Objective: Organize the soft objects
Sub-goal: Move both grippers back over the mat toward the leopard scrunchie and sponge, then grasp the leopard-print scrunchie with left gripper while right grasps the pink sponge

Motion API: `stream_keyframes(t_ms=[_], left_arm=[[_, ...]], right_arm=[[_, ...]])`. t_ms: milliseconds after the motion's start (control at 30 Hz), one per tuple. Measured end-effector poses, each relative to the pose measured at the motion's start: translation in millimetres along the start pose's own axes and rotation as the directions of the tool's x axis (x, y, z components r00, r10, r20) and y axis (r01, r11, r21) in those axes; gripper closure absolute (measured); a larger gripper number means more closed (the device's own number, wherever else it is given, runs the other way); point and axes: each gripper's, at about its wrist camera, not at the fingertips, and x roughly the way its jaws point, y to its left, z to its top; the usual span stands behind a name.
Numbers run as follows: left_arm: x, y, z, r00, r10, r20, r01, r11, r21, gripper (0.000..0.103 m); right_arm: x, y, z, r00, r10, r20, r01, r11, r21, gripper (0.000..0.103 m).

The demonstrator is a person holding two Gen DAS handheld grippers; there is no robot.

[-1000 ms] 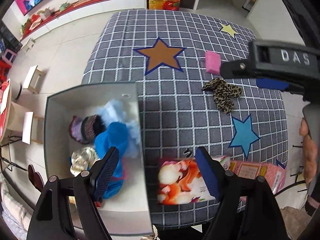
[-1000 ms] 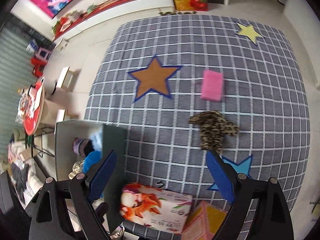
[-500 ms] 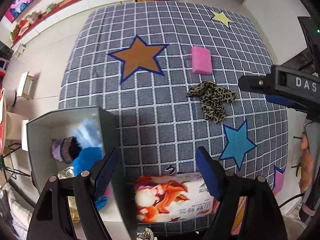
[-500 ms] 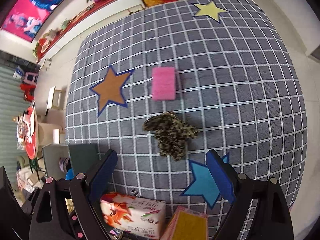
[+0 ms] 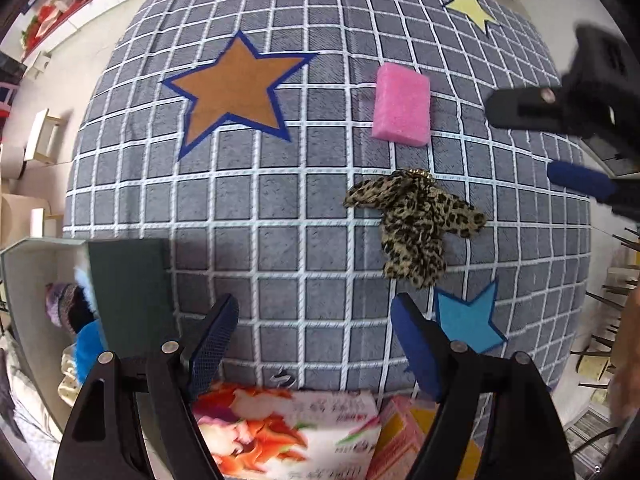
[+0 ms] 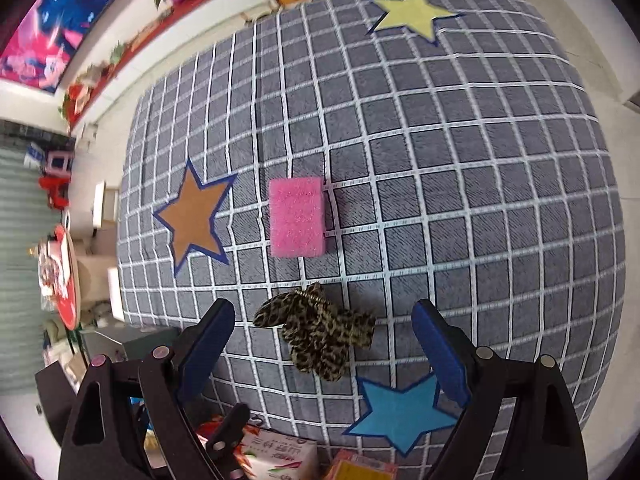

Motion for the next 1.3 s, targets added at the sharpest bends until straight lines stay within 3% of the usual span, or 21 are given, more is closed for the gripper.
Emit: stream_keyframes(t_ms=[133,400,633,800,933,1000,1100,1133,1167,1200,1233,1267,1300], left_arm=[[11,-20,5,1.0,0.007,0.026,-0.008,1.0,0.021,0.022],[47,-51,17,0.999,0.053,0.013,-0.053,0.998,0.027,0.022],[67,-73,23,0.997,0.072,0.025,-0.073,0.995,0.072,0.021],[76,-75,35,0.999,0.051,0.019,-0.052,0.998,0.033,0.021],[87,-76,36,0.997,0.07,0.039,-0.071,0.997,0.021,0.011],[96,-78,31,0.995,0.089,0.05,-0.09,0.996,0.013,0.0],[102,-72,27,0.996,0.069,0.056,-0.069,0.998,-0.002,0.001],[104,-70,26,0.997,0.054,0.054,-0.054,0.999,0.004,0.003],[105,-65,23,0.998,0.03,0.052,-0.03,0.999,0.011,0.012],[102,-64,20,0.998,-0.006,0.067,0.005,1.0,0.02,0.028],[97,-66,18,0.997,-0.015,0.079,0.012,0.999,0.043,0.044],[92,-73,15,0.996,-0.03,0.078,0.023,0.996,0.085,0.088],[91,-75,13,0.997,-0.038,0.064,0.031,0.994,0.104,0.089]], right_arm=[[10,1,21,0.999,-0.039,-0.007,0.039,0.998,-0.051,0.012],[43,7,59,0.994,-0.008,-0.105,0.002,0.998,-0.061,0.012],[83,19,76,0.98,-0.041,-0.193,0.014,0.99,-0.141,0.012],[105,26,79,0.968,-0.056,-0.244,0.011,0.984,-0.179,0.012],[120,35,78,0.962,-0.118,-0.244,0.056,0.967,-0.249,0.01],[122,43,78,0.966,-0.124,-0.225,0.059,0.959,-0.276,0.008],[128,57,70,0.956,-0.215,-0.2,0.129,0.919,-0.372,0.013],[130,63,65,0.949,-0.265,-0.172,0.175,0.894,-0.412,0.018],[129,68,59,0.938,-0.323,-0.126,0.234,0.859,-0.455,0.035],[125,72,56,0.937,-0.339,-0.084,0.258,0.835,-0.486,0.054],[121,70,58,0.953,-0.288,-0.096,0.211,0.855,-0.473,0.054],[121,65,59,0.958,-0.256,-0.128,0.175,0.879,-0.443,0.054],[118,57,61,0.964,-0.228,-0.138,0.155,0.901,-0.406,0.054]])
